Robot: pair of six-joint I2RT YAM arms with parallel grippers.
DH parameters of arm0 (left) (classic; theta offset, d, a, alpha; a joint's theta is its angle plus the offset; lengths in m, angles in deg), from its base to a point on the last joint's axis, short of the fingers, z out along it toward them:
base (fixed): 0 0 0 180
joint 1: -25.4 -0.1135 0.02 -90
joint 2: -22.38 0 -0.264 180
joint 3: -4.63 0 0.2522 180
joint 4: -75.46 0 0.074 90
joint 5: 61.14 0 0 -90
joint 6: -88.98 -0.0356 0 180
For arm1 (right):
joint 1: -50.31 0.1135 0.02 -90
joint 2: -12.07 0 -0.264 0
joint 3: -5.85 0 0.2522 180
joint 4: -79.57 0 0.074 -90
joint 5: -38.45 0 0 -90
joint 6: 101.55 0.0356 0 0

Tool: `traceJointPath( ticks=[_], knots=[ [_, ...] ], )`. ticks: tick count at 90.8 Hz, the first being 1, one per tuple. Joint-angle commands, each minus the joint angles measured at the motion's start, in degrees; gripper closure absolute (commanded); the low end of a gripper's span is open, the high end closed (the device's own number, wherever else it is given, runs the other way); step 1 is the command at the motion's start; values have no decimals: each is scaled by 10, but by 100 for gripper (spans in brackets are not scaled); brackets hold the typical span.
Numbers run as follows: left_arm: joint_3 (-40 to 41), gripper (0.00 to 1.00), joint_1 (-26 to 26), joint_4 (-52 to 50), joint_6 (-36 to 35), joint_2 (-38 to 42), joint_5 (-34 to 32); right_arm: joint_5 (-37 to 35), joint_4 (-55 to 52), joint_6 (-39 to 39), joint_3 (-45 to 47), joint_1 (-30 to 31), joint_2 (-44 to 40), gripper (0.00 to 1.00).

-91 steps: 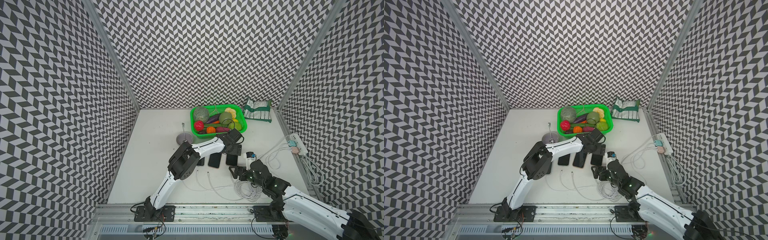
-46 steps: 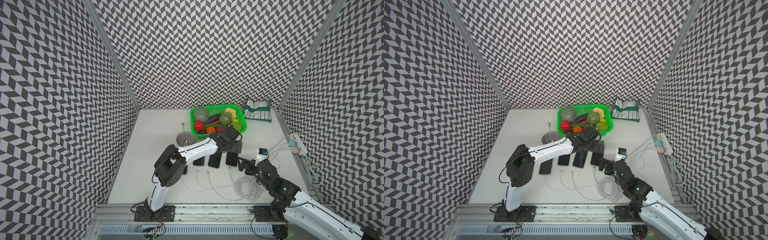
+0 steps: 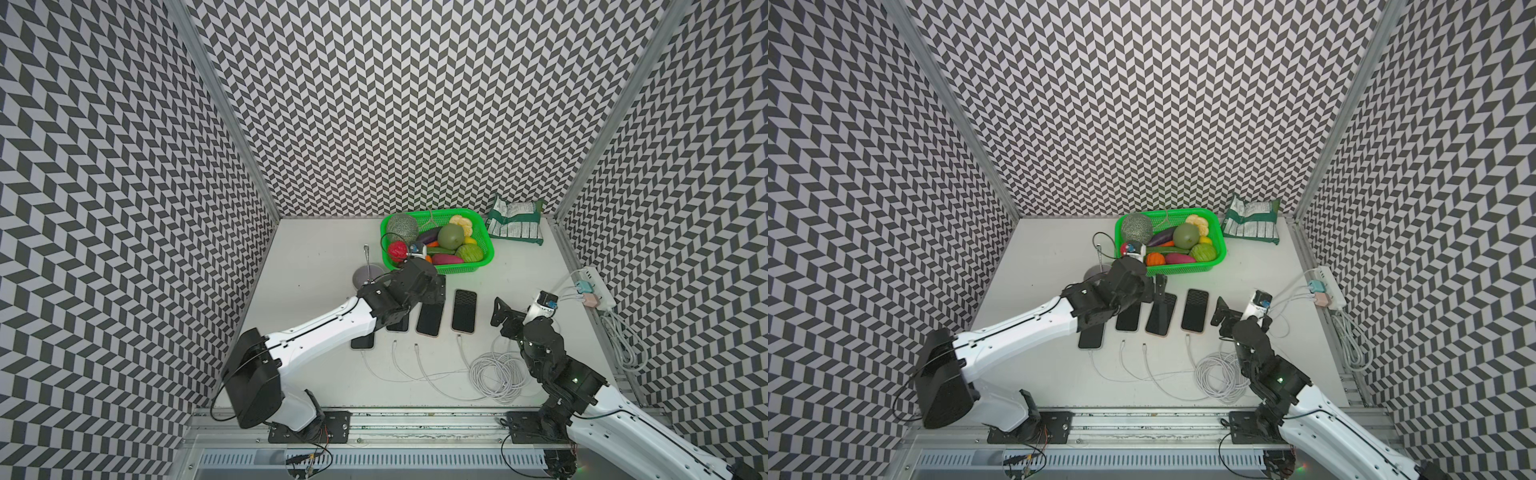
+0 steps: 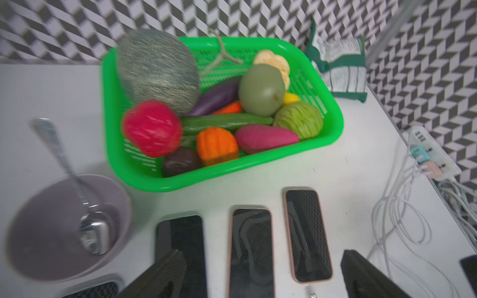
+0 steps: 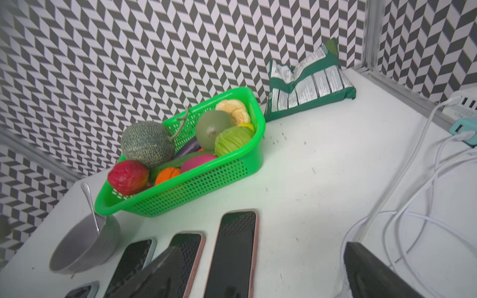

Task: Unplug the charging cable from the phone
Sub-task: Reset both arms

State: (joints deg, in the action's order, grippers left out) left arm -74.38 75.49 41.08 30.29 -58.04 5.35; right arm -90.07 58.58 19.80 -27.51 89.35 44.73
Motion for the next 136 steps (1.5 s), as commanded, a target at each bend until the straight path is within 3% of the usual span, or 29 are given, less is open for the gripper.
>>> traceJointPath(
  ticks=[1, 16, 32, 45, 60, 76, 85, 109, 120, 131, 136],
  knots=[
    [52, 0, -43, 23, -4, 64, -85, -83, 103, -73, 5, -13, 15, 0],
    [152, 0, -133, 60, -24, 172, -123, -113, 189, -144, 19, -55, 51, 0],
    [261, 0, -207, 177, -66, 245, -186, -71, 298, -185, 53, -142, 78, 0],
    [322, 0, -301, 284, -106, 244, -127, -25, 388, -196, 90, -206, 122, 0],
    [368, 0, -391, 392, -154, 196, -65, -7, 471, -218, 90, -239, 234, 0],
    [457, 0, -460, 595, -209, 152, 1, 38, 578, -229, 83, -262, 357, 0],
    [477, 0, -485, 660, -239, 119, 22, 63, 626, -243, 53, -271, 422, 0],
    [512, 0, -503, 804, -272, 27, 105, 121, 692, -312, 30, -289, 487, 0],
    [511, 0, -504, 830, -288, 11, 165, 146, 805, -307, 54, -310, 538, 0],
    [535, 0, -498, 938, -308, -52, 205, 205, 746, -293, 39, -338, 541, 0],
    [538, 0, -489, 993, -326, -92, 211, 202, 823, -289, 62, -341, 564, 0]
  ],
)
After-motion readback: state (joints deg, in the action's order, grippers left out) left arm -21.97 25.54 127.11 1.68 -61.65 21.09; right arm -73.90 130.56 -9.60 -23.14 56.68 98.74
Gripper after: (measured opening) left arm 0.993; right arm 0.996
